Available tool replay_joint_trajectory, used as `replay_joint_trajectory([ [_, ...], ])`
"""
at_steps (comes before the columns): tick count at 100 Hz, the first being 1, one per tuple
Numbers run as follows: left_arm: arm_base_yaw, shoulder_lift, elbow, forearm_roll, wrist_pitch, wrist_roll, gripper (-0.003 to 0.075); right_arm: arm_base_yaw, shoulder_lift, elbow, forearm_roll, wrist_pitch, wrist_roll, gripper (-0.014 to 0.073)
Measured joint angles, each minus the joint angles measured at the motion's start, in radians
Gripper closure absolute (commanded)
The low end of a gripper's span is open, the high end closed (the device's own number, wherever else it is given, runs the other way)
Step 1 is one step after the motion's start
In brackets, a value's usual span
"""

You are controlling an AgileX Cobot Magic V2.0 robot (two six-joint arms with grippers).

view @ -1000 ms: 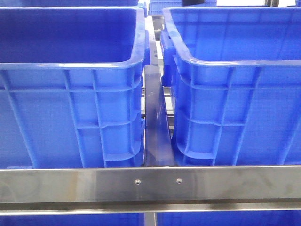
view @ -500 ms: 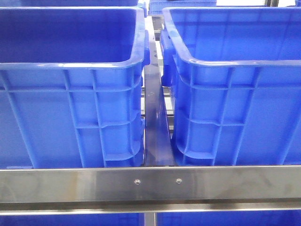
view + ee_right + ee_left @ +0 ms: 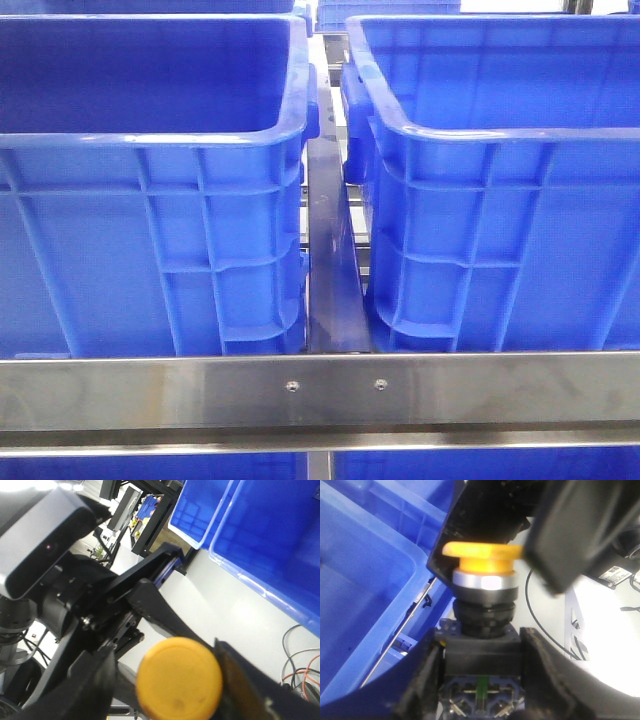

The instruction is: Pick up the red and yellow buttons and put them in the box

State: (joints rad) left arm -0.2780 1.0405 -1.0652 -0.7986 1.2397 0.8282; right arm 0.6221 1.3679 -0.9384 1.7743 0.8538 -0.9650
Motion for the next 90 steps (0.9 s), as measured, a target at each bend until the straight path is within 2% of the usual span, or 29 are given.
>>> replay_joint_trajectory([
  [34,0.000,0.000,0.000,-0.004,0.000,0.000,0.0739,0.000,0.007,0.000,-0.006,-0.010,-0.001,0.0488],
  [58,0.000,0.000,0.000,-0.004,0.000,0.000,0.0725,0.000,0.007,0.000,-0.006,-0.010,-0.001,0.0505],
  [68,0.000,0.000,0.000,-0.004,0.000,0.000,0.0608,0.000,0.007,0.000,-0.006,-0.008,-0.001,0.0505],
  [80,0.000,0.000,0.000,-0.004,0.003,0.000,0.0367,0.000,0.007,0.000,-0.006,-0.006,-0.001,0.0505],
  [90,0.000,0.000,-0.004,-0.008,-0.001,0.000,0.0247,0.000,0.007,0.000,-0.006,0.005,-0.001,0.0505],
])
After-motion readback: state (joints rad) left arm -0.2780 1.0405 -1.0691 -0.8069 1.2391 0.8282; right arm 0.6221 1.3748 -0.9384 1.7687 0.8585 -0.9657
